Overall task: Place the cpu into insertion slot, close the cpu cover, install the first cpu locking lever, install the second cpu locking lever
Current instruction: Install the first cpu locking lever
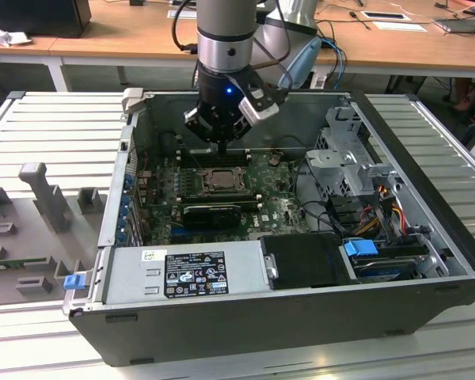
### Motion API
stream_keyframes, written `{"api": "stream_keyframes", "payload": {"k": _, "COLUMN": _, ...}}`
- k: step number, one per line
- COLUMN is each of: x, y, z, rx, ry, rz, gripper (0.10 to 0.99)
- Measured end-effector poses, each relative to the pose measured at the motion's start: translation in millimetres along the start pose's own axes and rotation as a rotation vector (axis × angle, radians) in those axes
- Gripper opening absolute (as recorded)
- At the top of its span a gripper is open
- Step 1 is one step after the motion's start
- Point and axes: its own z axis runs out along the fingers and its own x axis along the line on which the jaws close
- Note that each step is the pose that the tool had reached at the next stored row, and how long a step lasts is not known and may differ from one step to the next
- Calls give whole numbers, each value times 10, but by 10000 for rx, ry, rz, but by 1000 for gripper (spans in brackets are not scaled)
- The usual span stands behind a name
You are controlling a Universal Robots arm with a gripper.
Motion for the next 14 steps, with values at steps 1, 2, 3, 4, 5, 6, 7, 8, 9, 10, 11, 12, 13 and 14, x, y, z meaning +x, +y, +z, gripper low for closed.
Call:
{"api": "stream_keyframes", "payload": {"k": 1, "x": 0, "y": 0, "z": 0, "rx": -2, "ry": 5, "rz": -113, "gripper": 106}}
{"api": "stream_keyframes", "payload": {"k": 2, "x": 0, "y": 0, "z": 1, "rx": -4, "ry": 10, "rz": -242, "gripper": 106}}
{"api": "stream_keyframes", "payload": {"k": 3, "x": 1, "y": 0, "z": 2, "rx": -5, "ry": 13, "rz": -339, "gripper": 106}}
{"api": "stream_keyframes", "payload": {"k": 4, "x": 8, "y": 1, "z": 3, "rx": -8, "ry": 15, "rz": -410, "gripper": 106}}
{"api": "stream_keyframes", "payload": {"k": 5, "x": 18, "y": 2, "z": 4, "rx": -10, "ry": 14, "rz": -428, "gripper": 106}}
{"api": "stream_keyframes", "payload": {"k": 6, "x": 36, "y": 5, "z": 5, "rx": -11, "ry": 14, "rz": -434, "gripper": 106}}
{"api": "stream_keyframes", "payload": {"k": 7, "x": 53, "y": 7, "z": 5, "rx": -13, "ry": 13, "rz": -435, "gripper": 106}}
{"api": "stream_keyframes", "payload": {"k": 8, "x": 67, "y": 8, "z": 5, "rx": -13, "ry": 12, "rz": -435, "gripper": 106}}
{"api": "stream_keyframes", "payload": {"k": 9, "x": 80, "y": 10, "z": 5, "rx": -14, "ry": 12, "rz": -436, "gripper": 106}}
{"api": "stream_keyframes", "payload": {"k": 10, "x": 105, "y": 13, "z": 5, "rx": -14, "ry": 7, "rz": -437, "gripper": 106}}
{"api": "stream_keyframes", "payload": {"k": 11, "x": 117, "y": 15, "z": 5, "rx": -12, "ry": 3, "rz": -437, "gripper": 106}}
{"api": "stream_keyframes", "payload": {"k": 12, "x": 125, "y": 16, "z": 4, "rx": -11, "ry": 0, "rz": -437, "gripper": 106}}
{"api": "stream_keyframes", "payload": {"k": 13, "x": 133, "y": 17, "z": 5, "rx": -11, "ry": -2, "rz": -436, "gripper": 106}}
{"api": "stream_keyframes", "payload": {"k": 14, "x": 144, "y": 19, "z": 5, "rx": -11, "ry": -4, "rz": -428, "gripper": 106}}
